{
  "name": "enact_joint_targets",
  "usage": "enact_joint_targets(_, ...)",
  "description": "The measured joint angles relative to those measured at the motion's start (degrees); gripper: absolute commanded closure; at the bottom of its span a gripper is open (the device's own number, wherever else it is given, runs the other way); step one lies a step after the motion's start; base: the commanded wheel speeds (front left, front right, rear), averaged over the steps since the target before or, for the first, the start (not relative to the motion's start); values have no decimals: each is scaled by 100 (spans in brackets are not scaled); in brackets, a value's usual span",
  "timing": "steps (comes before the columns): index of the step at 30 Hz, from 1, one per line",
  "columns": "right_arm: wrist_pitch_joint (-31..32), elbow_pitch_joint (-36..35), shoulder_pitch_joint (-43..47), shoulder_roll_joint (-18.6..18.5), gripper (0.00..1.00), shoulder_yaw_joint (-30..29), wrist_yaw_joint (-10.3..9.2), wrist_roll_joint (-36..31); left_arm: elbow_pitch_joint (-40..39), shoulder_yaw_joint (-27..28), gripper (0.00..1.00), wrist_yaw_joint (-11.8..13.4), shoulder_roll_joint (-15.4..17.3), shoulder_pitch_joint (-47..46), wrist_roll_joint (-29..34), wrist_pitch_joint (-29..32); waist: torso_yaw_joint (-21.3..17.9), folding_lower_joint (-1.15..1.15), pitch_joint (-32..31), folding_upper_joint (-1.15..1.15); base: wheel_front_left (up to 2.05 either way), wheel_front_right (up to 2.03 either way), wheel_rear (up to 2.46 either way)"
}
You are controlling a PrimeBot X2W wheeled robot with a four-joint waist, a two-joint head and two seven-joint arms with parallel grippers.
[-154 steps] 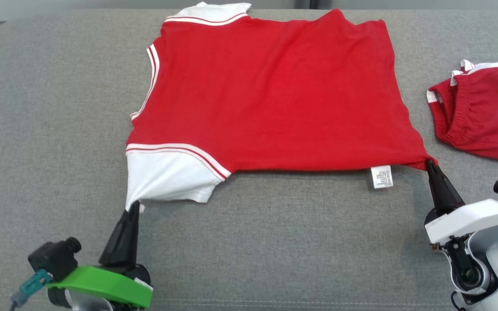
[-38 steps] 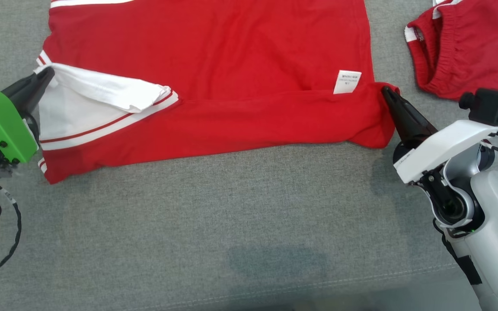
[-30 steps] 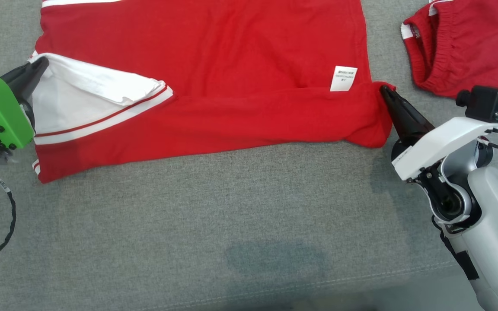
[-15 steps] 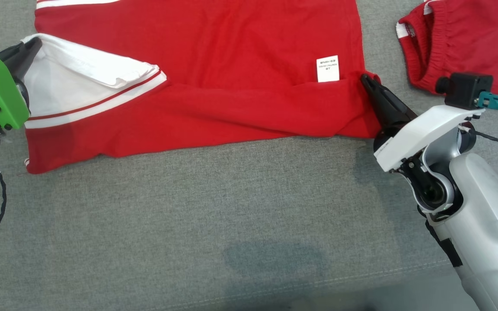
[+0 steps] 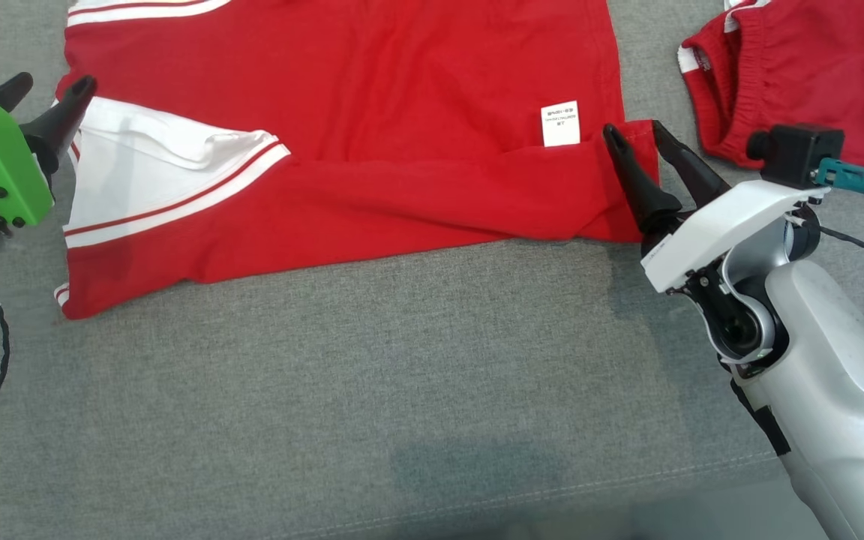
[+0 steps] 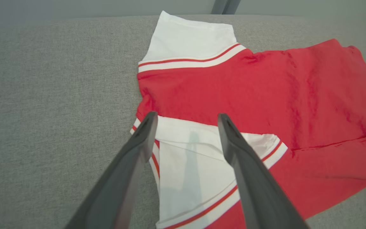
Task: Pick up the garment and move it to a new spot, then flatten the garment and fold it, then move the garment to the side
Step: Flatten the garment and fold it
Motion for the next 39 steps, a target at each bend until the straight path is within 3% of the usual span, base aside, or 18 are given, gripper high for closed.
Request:
enact_joint_targets(3, -158, 15, 50, -10, 0, -59, 20, -11, 65, 52, 0, -57, -1, 4, -14, -119, 22, 0, -80, 0, 0, 0, 0)
enact_joint_targets(8, -386, -46, 509, -125, 0, -229, 10, -10, -82, 589, 0, -54, -49, 234, -383, -453, 66, 0, -263, 0, 0, 0, 0)
enact_joint_targets(16, -433, -66, 1234, -315, 0, -263, -76, 10, -298, 942, 0, 143, -394, 1293, -844, -777, 222, 0, -409, 0, 0, 0, 0)
enact_joint_targets(24, -506, -158, 1471, -311, 0, -325, -127, 75, -483, 928, 0, 196, -799, 2042, -1032, -1012, 424, 0, -481, 0, 0, 0, 0)
enact_joint_targets(39, -445, -336, 1545, -286, 0, -204, -125, 110, -661, 755, 0, 254, -1055, 2803, -1324, -998, 588, 0, -484, 0, 0, 0, 0)
